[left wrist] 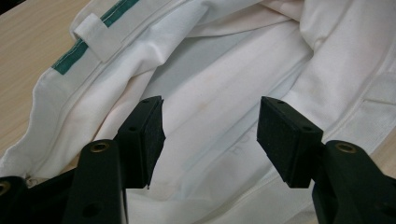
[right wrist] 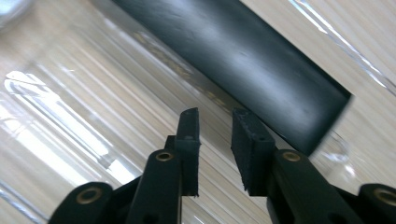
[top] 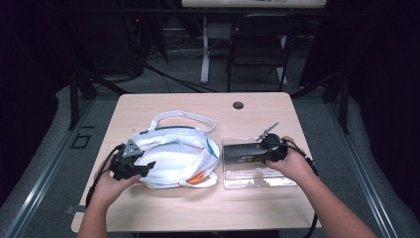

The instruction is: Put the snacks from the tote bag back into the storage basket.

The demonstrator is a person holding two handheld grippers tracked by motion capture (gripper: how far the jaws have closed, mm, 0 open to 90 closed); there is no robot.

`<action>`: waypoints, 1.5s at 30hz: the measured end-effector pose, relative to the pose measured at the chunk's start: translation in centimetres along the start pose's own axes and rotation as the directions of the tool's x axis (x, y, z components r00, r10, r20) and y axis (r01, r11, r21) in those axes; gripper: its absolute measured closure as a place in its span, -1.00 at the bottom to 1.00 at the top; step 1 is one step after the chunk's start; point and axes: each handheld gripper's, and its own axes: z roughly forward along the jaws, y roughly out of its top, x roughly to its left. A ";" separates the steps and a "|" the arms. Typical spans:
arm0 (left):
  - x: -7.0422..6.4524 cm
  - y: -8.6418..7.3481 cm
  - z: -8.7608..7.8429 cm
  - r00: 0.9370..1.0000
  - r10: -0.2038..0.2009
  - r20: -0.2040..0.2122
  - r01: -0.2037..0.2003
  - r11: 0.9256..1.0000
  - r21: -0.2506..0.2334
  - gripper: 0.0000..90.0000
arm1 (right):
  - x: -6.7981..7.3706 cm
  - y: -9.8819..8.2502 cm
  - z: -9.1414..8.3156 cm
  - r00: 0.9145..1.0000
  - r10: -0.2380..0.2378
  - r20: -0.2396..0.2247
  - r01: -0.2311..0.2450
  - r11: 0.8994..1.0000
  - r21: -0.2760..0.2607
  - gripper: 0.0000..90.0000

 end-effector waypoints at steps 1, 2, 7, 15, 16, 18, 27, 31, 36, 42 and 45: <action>0.0 0.0 0.0 1.000 -0.002 0.000 0.002 1.000 0.000 -0.09 | 0.3 0.2 0.1 1.000 -0.003 -0.012 0.003 1.000 -0.007 0.71; -0.1 0.0 0.0 1.000 -0.003 0.004 0.003 1.000 0.003 -0.09 | 0.5 0.4 0.1 1.000 -0.022 -0.012 0.022 1.000 0.001 0.74; -0.1 0.0 0.1 1.000 -0.002 0.005 0.002 1.000 -0.001 -0.09 | 1.6 1.2 0.6 0.998 -0.059 -0.035 0.059 0.998 0.001 0.88; 0.0 -0.1 0.1 1.000 0.000 0.005 0.000 1.000 0.005 -0.09 | 3.2 2.7 1.7 0.993 -0.094 -0.068 0.093 0.996 -0.012 1.00; 0.0 -0.1 0.1 1.000 0.000 0.006 0.000 1.000 0.004 -0.09 | 3.3 2.7 1.7 0.993 -0.093 -0.068 0.092 0.996 -0.015 1.00; -0.1 -0.2 0.1 1.000 -0.001 0.006 0.001 1.000 0.001 -0.09 | 3.3 2.9 1.9 0.993 -0.098 -0.068 0.098 0.995 -0.012 1.00; 0.0 -0.3 0.1 1.000 0.002 0.002 -0.002 1.000 0.016 -0.09 | 3.6 3.8 2.6 0.992 -0.093 -0.080 0.090 0.995 -0.032 0.99; 0.0 -0.5 0.1 1.000 -0.003 -0.006 0.003 1.000 0.016 -0.09 | 3.8 4.1 2.8 0.993 -0.080 -0.082 0.076 0.996 -0.053 0.99; 0.0 -0.6 -0.1 1.000 -0.004 -0.009 0.004 1.000 0.014 -0.09 | 4.3 4.7 3.0 0.992 -0.097 -0.087 0.092 0.994 -0.057 0.99; 0.0 -0.9 -0.3 1.000 -0.004 -0.016 0.004 1.000 0.020 -0.09 | 4.3 5.2 3.1 0.990 -0.109 -0.085 0.105 0.993 -0.046 0.98; 0.1 -0.9 -0.3 1.000 -0.007 -0.015 0.007 1.000 0.018 -0.09 | 4.3 5.3 3.2 0.990 -0.109 -0.087 0.106 0.993 -0.046 0.98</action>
